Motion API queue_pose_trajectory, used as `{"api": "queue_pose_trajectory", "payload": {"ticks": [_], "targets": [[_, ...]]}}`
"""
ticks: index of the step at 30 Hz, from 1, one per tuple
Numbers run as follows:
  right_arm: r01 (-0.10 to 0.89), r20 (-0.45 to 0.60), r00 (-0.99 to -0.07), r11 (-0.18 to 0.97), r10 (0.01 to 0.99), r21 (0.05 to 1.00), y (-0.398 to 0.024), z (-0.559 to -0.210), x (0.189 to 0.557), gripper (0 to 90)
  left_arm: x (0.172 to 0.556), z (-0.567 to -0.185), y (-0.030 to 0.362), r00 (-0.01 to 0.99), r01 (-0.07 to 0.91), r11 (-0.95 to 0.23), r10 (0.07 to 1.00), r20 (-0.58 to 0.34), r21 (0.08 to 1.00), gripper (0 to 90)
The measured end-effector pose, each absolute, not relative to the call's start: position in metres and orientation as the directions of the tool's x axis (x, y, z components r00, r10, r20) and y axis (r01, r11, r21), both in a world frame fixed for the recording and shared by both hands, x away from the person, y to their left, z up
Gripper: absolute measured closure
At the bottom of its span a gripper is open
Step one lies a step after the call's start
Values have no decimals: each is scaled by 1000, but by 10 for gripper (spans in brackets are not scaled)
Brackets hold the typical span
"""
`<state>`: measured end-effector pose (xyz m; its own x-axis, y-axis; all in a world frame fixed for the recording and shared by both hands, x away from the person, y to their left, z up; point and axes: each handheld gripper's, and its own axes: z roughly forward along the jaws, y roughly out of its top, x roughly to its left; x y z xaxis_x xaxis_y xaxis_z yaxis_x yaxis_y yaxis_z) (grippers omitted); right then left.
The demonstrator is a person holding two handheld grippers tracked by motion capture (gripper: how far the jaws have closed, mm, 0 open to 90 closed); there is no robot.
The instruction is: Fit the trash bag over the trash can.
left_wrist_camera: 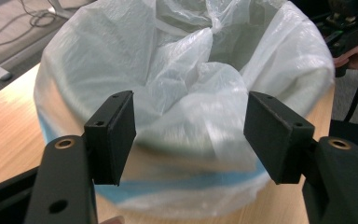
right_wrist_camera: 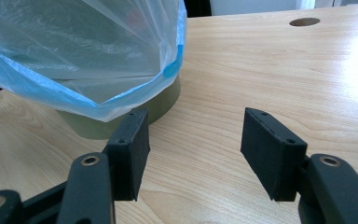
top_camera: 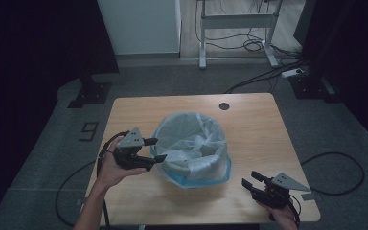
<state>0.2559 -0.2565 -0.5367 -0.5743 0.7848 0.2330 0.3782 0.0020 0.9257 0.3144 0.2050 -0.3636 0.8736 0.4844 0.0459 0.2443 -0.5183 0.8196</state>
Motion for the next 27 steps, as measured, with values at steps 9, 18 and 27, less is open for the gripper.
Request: {"api": "queue_pose_trajectory", "payload": {"ticks": [9,18,27], "targets": [[383,218,-562,18,798,923,-260,-540,258,410,294,-388,239,840,280,-451,542,11,848,336],[386,224,-553,9,803,922,-263,-542,259,409,280,-430,264,797,348,-433,603,-20,831,339],[397,220,-545,18,809,918,-265,-545,261,409,277,-472,281,751,416,-416,659,-47,809,342]]}}
